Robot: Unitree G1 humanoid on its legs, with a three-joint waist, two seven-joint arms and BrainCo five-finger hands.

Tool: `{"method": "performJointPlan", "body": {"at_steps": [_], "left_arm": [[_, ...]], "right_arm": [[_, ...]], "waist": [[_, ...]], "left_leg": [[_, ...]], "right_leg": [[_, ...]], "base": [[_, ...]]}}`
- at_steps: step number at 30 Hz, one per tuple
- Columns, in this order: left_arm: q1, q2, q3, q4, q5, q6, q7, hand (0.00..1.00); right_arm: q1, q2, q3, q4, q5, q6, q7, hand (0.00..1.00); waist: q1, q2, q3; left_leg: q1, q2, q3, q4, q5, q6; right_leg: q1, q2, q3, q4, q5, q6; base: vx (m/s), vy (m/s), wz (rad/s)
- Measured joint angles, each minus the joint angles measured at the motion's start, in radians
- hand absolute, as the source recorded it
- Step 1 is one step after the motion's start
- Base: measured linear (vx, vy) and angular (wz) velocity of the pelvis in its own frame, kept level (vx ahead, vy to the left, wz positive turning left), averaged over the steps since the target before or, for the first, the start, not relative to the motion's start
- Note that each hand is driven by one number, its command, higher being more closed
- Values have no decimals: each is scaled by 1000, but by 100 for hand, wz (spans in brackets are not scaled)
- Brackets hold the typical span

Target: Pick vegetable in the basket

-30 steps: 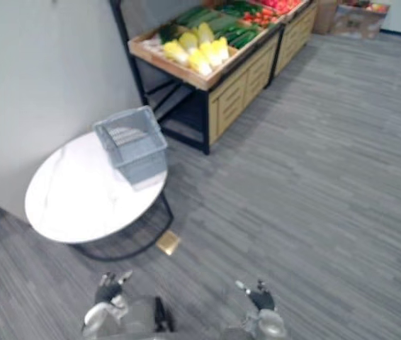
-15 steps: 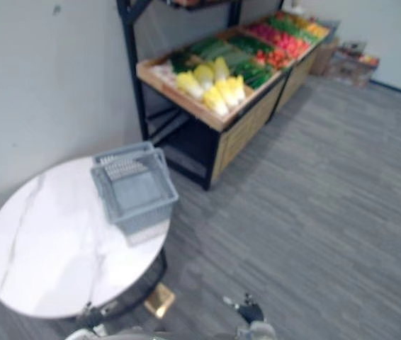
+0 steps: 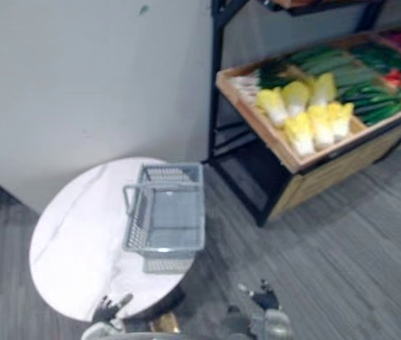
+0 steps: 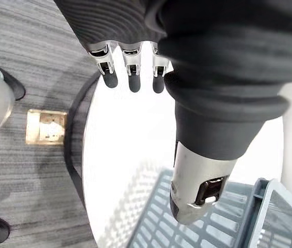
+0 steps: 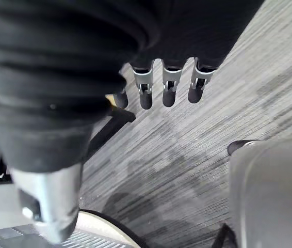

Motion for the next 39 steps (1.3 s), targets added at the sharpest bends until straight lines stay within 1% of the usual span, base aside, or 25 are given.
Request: {"method": "performJointPlan", "body": {"at_steps": [3, 4, 6, 7, 8, 9, 10, 11, 12, 13, 14, 15, 16, 17, 19, 21, 23, 25, 27, 29, 33, 35, 36, 37, 39], "left_arm": [[-2, 0, 11, -17, -4, -5, -1, 0], [0, 4, 11, -16, -4, -6, -2, 0], [-2, 2, 22, -17, -4, -8, -4, 0], [-2, 1, 39, -15, -4, -8, -3, 0], [-2, 1, 58, -14, -3, -6, -3, 0], [0, 0, 74, -11, -2, -4, -2, 0], [5, 4, 103, 12, 0, -4, -2, 0], [7, 5, 110, 22, 0, -3, -1, 0], [20, 3, 123, 37, 1, 0, -1, 0], [21, 1, 129, 46, 1, 2, -2, 0], [25, 10, 143, 59, 3, 8, -3, 0], [32, 16, 171, 58, 2, 9, -3, 0], [39, 26, 179, 58, 5, 11, -4, 0], [46, 34, 195, 58, 37, 21, -4, 0], [64, 39, 219, 58, 74, 29, -4, 0], [67, 40, 229, 58, 118, 30, -5, 0], [69, 44, 236, 57, 119, 30, -6, 0], [77, 50, 218, 52, 119, 29, -7, 0], [90, 57, 167, 46, 119, 29, -12, 0], [98, 67, 127, 45, 117, 28, -25, 0], [97, 120, 46, 46, 119, 30, -49, 0], [97, 134, 14, 46, 119, 33, -50, 0], [94, 137, 8, 46, 119, 35, -50, 0], [85, 141, -2, 46, 120, 39, -49, 0], [79, 144, -12, 46, 137, 43, -48, 0]], "right_arm": [[14, 24, -3, 1, 24, 0, 1, 0], [23, 26, -12, 1, 50, -3, 2, 0], [25, 23, -37, 0, 91, -7, 3, 0], [22, 20, -55, 0, 100, -8, 1, 0], [26, 20, -72, 2, 102, -8, 1, 0], [36, 21, -91, 4, 120, -7, 1, 0], [44, 19, -129, 28, 121, -6, 2, 0], [46, 20, -140, 37, 121, -6, 3, 0], [47, 19, -179, 59, 121, -6, 5, 0], [49, 17, -203, 64, 121, -6, 5, 0], [54, 24, -232, 70, 119, -3, 5, 0], [70, 24, -254, 72, 119, -1, 10, 0], [75, 23, -274, 72, 118, 0, 11, 0], [83, 15, -328, 69, 117, 2, 11, 0], [91, -24, -411, 57, 117, 5, 9, 0], [96, -112, -494, 29, 118, 5, -14, 0], [95, -165, -515, -58, 118, 8, -25, 0], [98, -206, -453, -252, 116, 15, -42, 0], [106, -273, -300, -599, 48, 9, -49, 0], [85, -318, -227, -767, -6, -12, -42, 0], [6, -383, -81, -916, -118, -27, -13, 0], [-69, -406, 84, -989, -155, -36, 10, 0], [-92, -406, 126, -1002, -158, -37, 15, 0], [-160, -406, 238, -1007, -164, -42, 33, 0], [-247, -405, 332, -1001, -198, -42, 48, 0]], "waist": [[0, -14, 16], [-2, -19, 18], [-13, -21, 18], [-25, -21, 19], [-29, -21, 19], [-29, -20, 19], [-30, -24, 13], [-31, -24, 13], [-44, -12, 6], [-50, -4, 2], [-48, -8, 0], [-45, -24, -1], [-46, -28, -1], [-47, -34, -7], [-50, -35, -16], [-51, -28, -27], [-54, -34, -32], [-56, -37, -41], [-75, -45, -45], [-77, -54, -53], [-77, -80, -61], [-64, -85, -63], [-60, -85, -63], [-48, -86, -63], [-36, -88, -61]], "left_leg": [[-28, 17, 5, 58, 81, -5], [-33, 27, 20, 62, 88, -8], [-61, 57, 161, 49, 95, 1], [-87, 84, 259, 36, 96, 3], [-90, 92, 304, 8, 108, 10], [-87, 92, 321, -28, 148, 8], [-70, 75, 326, -83, 147, -2], [-63, 72, 331, -109, 142, -9], [-60, 74, 346, -152, 119, -31], [-63, 75, 358, -171, 98, -40], [-68, 64, 382, -186, 93, -34], [-66, 44, 403, -194, 94, -33], [-63, 36, 420, -194, 91, -29], [-56, 18, 445, -195, 85, -22], [-32, -7, 478, -208, 79, -14], [1, -32, 517, -235, 79, -13], [20, -37, 537, -252, 78, -14], [28, -37, 563, -264, 77, -15], [21, -35, 580, -265, 76, -16], [20, -34, 575, -265, 76, -16], [2, -36, 525, -258, 77, -15], [1, -39, 512, -255, 77, -15], [-1, -40, 502, -255, 77, -15], [-14, -39, 479, -248, 78, -14], [-22, -38, 462, -243, 80, -11]], "right_leg": [[68, -8, -67, -10, -19, -31], [98, -15, -91, -22, -21, -34], [132, -25, -140, -69, -29, -36], [140, -26, -161, -96, -34, -30], [136, -29, -170, -95, -35, -27], [134, -30, -175, -91, -37, -20], [120, -28, -163, -98, -44, 4], [120, -26, -161, -114, -38, 12], [113, -17, -160, -147, -13, 29], [108, -12, -159, -160, 1, 35], [106, -18, -130, -197, 33, 44], [114, -25, -107, -243, 72, 51], [121, -28, -98, -263, 90, 50], [125, -37, -74, -290, 115, 62], [126, -53, -42, -306, 133, 75], [123, -63, -7, -309, 138, 83], [121, -62, 9, -310, 141, 84], [104, -56, 33, -308, 141, 84], [81, -48, 53, -302, 142, 86], [76, -43, 53, -303, 142, 86], [88, -43, 24, -309, 142, 86], [97, -48, 14, -314, 143, 87], [100, -48, 10, -318, 144, 88], [106, -51, -6, -321, 144, 88], [107, -54, -22, -322, 144, 88]], "base": [[211, -298, 76], [135, -267, 84], [38, -135, 72], [-33, -35, 53], [-54, -4, 46], [-100, 83, 23], [-90, 97, 8], [-104, 156, -1], [-52, 142, -2], [-61, 218, -16], [-67, 210, -35], [-51, 195, -43], [-13, 190, -48], [41, 191, -54], [49, 150, -53], [66, 122, -41], [47, 48, -37], [31, 8, -40], [14, -34, -25], [22, -51, -1], [8, -48, 23], [-4, -21, 14], [-26, -29, 23], [-31, -30, 29], [-9, -46, 33]]}}
